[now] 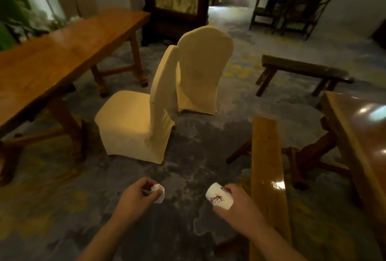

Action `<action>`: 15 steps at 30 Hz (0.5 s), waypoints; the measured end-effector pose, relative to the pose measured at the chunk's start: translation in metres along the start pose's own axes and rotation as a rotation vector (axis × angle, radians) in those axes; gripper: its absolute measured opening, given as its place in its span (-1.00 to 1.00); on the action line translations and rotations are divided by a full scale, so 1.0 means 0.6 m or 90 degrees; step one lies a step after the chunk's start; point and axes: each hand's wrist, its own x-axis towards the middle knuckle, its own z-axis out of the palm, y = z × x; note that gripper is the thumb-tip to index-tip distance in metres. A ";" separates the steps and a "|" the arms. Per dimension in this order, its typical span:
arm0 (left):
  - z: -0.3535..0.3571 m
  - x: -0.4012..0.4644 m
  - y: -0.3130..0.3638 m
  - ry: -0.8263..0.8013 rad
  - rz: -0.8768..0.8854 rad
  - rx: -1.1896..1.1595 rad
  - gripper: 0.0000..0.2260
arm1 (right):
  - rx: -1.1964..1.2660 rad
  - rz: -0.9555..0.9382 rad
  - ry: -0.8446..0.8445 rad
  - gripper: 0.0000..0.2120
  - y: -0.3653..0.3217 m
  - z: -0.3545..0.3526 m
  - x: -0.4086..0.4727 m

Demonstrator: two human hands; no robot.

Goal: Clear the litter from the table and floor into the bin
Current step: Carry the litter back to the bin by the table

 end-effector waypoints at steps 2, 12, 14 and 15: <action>-0.001 0.046 0.054 -0.017 0.054 0.038 -0.89 | 0.004 -0.010 0.021 -0.37 -0.009 -0.032 0.031; 0.039 0.381 0.336 -0.069 0.195 0.184 -0.89 | -0.007 -0.045 0.155 -0.37 -0.034 -0.223 0.346; 0.051 0.449 0.392 -0.062 0.222 0.191 -0.88 | -0.012 -0.035 0.171 -0.37 -0.040 -0.269 0.406; 0.056 0.475 0.413 -0.063 0.231 0.192 -0.88 | -0.016 -0.030 0.176 -0.37 -0.044 -0.289 0.427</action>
